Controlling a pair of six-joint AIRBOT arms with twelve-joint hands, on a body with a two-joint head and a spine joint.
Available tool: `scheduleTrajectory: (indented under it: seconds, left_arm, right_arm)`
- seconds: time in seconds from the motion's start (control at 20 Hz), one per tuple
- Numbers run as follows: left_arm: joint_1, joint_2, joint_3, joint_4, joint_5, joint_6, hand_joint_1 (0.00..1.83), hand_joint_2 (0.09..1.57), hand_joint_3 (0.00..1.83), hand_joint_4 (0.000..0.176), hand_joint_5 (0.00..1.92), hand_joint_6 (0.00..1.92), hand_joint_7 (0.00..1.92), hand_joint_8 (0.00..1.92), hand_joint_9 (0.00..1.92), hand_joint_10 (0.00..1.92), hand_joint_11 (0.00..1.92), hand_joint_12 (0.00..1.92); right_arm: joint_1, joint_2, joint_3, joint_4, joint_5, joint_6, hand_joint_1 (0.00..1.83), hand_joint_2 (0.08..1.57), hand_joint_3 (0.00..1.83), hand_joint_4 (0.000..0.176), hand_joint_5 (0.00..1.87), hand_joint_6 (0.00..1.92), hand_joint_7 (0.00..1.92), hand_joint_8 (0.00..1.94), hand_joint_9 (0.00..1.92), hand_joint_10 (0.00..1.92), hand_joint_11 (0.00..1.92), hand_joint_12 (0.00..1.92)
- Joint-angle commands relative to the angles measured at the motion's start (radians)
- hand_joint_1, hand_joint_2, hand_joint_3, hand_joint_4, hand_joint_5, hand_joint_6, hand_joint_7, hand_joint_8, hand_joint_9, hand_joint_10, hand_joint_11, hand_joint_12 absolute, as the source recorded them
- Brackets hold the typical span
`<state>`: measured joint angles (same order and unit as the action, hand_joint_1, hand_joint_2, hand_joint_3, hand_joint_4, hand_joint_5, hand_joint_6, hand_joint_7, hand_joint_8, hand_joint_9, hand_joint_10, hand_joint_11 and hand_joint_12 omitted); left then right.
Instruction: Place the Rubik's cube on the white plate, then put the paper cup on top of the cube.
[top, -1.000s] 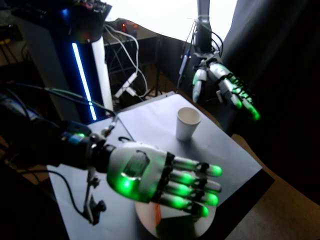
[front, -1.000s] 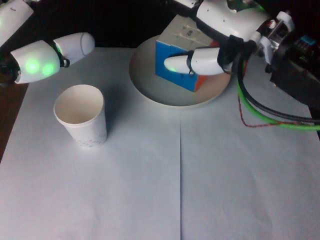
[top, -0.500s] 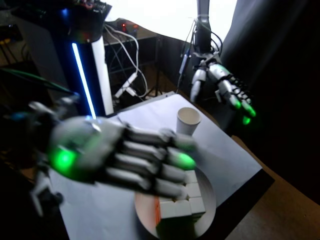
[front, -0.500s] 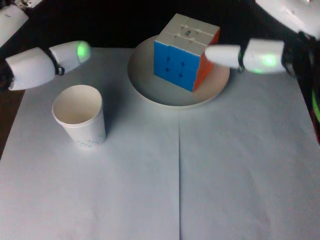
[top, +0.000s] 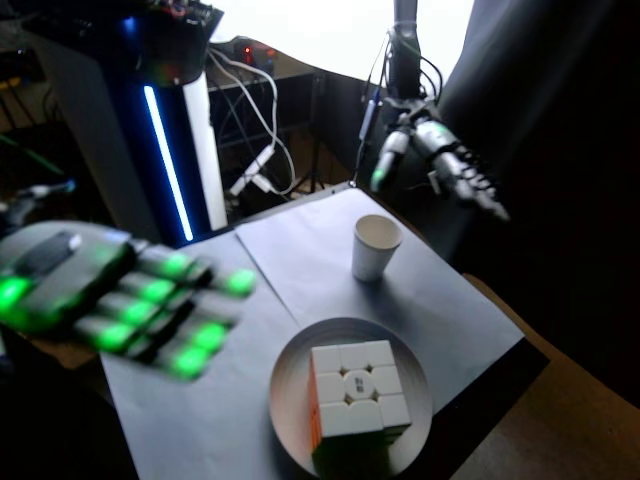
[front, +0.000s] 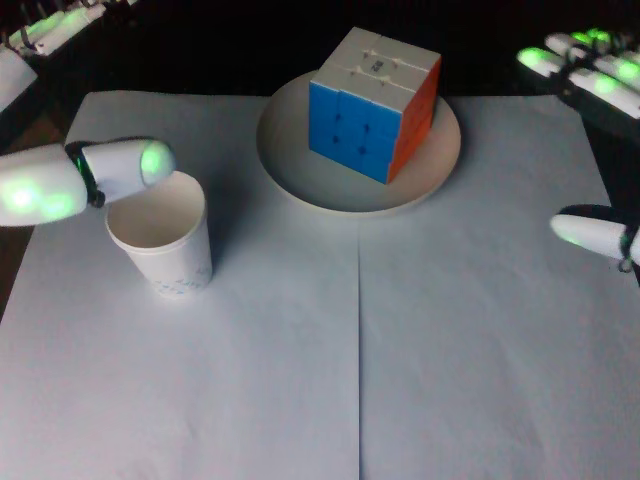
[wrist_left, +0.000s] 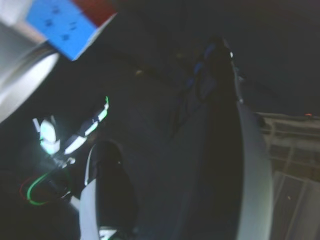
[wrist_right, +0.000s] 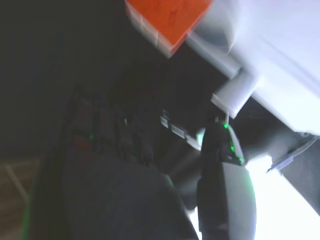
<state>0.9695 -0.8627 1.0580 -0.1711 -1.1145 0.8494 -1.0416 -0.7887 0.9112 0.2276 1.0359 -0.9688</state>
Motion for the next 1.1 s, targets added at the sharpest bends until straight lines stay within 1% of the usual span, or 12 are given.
scheduleTrajectory:
  seconds: [0.0, 0.15, 0.35, 0.55, 0.6, 0.75, 0.8, 0.85, 0.9, 0.95, 1.0, 1.05]
  left_arm:
    - [0.004, 0.009, -0.006, -0.002, -0.137, -0.001, 0.53, 1.0, 0.0, 0.168, 0.0, 0.0, 0.0, 0.0, 0.0, 0.0, 0.03, 0.02]
    - [0.07, 0.021, -0.046, 0.0, -0.174, -0.001, 0.4, 0.99, 0.0, 0.175, 0.0, 0.0, 0.0, 0.0, 0.0, 0.0, 0.01, 0.02]
    - [0.099, -0.005, -0.055, 0.004, -0.145, -0.001, 0.45, 1.02, 0.0, 0.176, 0.0, 0.0, 0.0, 0.0, 0.0, 0.0, 0.0, 0.0]
    - [0.096, -0.078, -0.001, -0.013, -0.044, -0.001, 0.59, 1.03, 0.0, 0.119, 0.0, 0.0, 0.0, 0.0, 0.0, 0.0, 0.0, 0.0]
    - [0.092, -0.091, 0.012, -0.02, -0.021, -0.001, 0.6, 1.03, 0.0, 0.135, 0.0, 0.0, 0.0, 0.0, 0.0, 0.0, 0.0, 0.0]
    - [0.063, -0.138, 0.061, -0.035, 0.055, -0.001, 0.64, 1.03, 0.0, 0.165, 0.0, 0.0, 0.04, 0.01, 0.0, 0.0, 0.02, 0.01]
    - [0.059, -0.144, 0.066, -0.035, 0.059, -0.001, 0.7, 1.09, 0.0, 0.143, 0.07, 0.0, 0.12, 0.0, 0.08, 0.02, 0.01, 0.35]
    - [0.055, -0.15, 0.069, -0.035, 0.062, -0.001, 0.73, 1.11, 0.0, 0.144, 0.14, 0.02, 0.19, 0.02, 0.15, 0.05, 0.0, 0.69]
    - [0.054, -0.151, 0.069, -0.035, 0.062, -0.001, 0.8, 1.12, 0.0, 0.127, 0.22, 0.09, 0.25, 0.2, 0.09, 0.52, 0.0, 0.96]
    - [0.054, -0.151, 0.069, -0.035, 0.058, -0.001, 0.9, 1.15, 0.0, 0.156, 0.05, 0.98, 0.04, 1.26, 0.0, 1.34, 0.0, 1.49]
    - [0.053, -0.15, 0.067, -0.035, 0.051, -0.003, 0.94, 1.15, 0.0, 0.158, 0.07, 1.11, 0.07, 1.34, 0.04, 1.48, 0.0, 1.67]
    - [0.053, -0.148, 0.065, -0.034, 0.042, -0.007, 0.99, 1.14, 0.0, 0.124, 0.13, 1.11, 0.12, 1.3, 0.09, 1.51, 0.0, 1.76]
  right_arm:
    - [-0.003, 0.004, -0.001, 0.021, 0.17, 0.001, 0.57, 1.2, 0.0, 0.01, 0.0, 0.0, 0.0, 0.0, 0.07, 0.0, 0.0, 0.47]
    - [-0.031, 0.004, -0.01, 0.056, 0.187, 0.001, 0.57, 1.19, 0.0, 0.015, 0.0, 0.0, 0.0, 0.0, 0.05, 0.0, 0.0, 0.57]
    - [-0.032, 0.0, -0.011, 0.057, 0.188, 0.001, 0.56, 1.18, 0.0, 0.035, 0.0, 0.0, 0.0, 0.0, 0.05, 0.01, 0.0, 0.4]
    - [-0.032, -0.006, -0.01, 0.057, 0.188, 0.001, 0.57, 1.16, 0.0, 0.068, 0.0, 0.0, 0.0, 0.0, 0.05, 0.0, 0.0, 0.22]
    - [-0.032, -0.007, -0.01, 0.057, 0.188, 0.001, 0.55, 1.17, 0.0, 0.041, 0.0, 0.0, 0.0, 0.0, 0.05, 0.0, 0.0, 0.22]
    - [-0.032, -0.007, -0.01, 0.057, 0.188, 0.001, 0.54, 1.17, 0.0, 0.054, 0.0, 0.0, 0.0, 0.0, 0.05, 0.0, 0.0, 0.27]
    - [-0.032, -0.008, -0.011, 0.057, 0.188, 0.001, 0.55, 1.17, 0.0, 0.042, 0.0, 0.0, 0.0, 0.0, 0.05, 0.0, 0.0, 0.24]
    - [-0.032, -0.008, -0.011, 0.057, 0.188, 0.001, 0.55, 1.16, 0.0, 0.042, 0.0, 0.0, 0.0, 0.0, 0.05, 0.0, 0.0, 0.23]
    - [-0.032, -0.009, -0.01, 0.057, 0.188, 0.001, 0.55, 1.16, 0.0, 0.051, 0.0, 0.0, 0.0, 0.0, 0.05, 0.0, 0.0, 0.26]
    - [-0.032, -0.009, -0.01, 0.057, 0.188, 0.001, 0.54, 1.17, 0.0, 0.048, 0.0, 0.0, 0.0, 0.0, 0.05, 0.0, 0.0, 0.27]
    - [-0.032, -0.009, -0.01, 0.057, 0.188, 0.001, 0.55, 1.17, 0.0, 0.051, 0.0, 0.0, 0.0, 0.0, 0.05, 0.0, 0.0, 0.25]
    - [-0.032, -0.01, -0.01, 0.057, 0.188, 0.001, 0.56, 1.17, 0.0, 0.046, 0.0, 0.0, 0.0, 0.0, 0.04, 0.0, 0.0, 0.24]
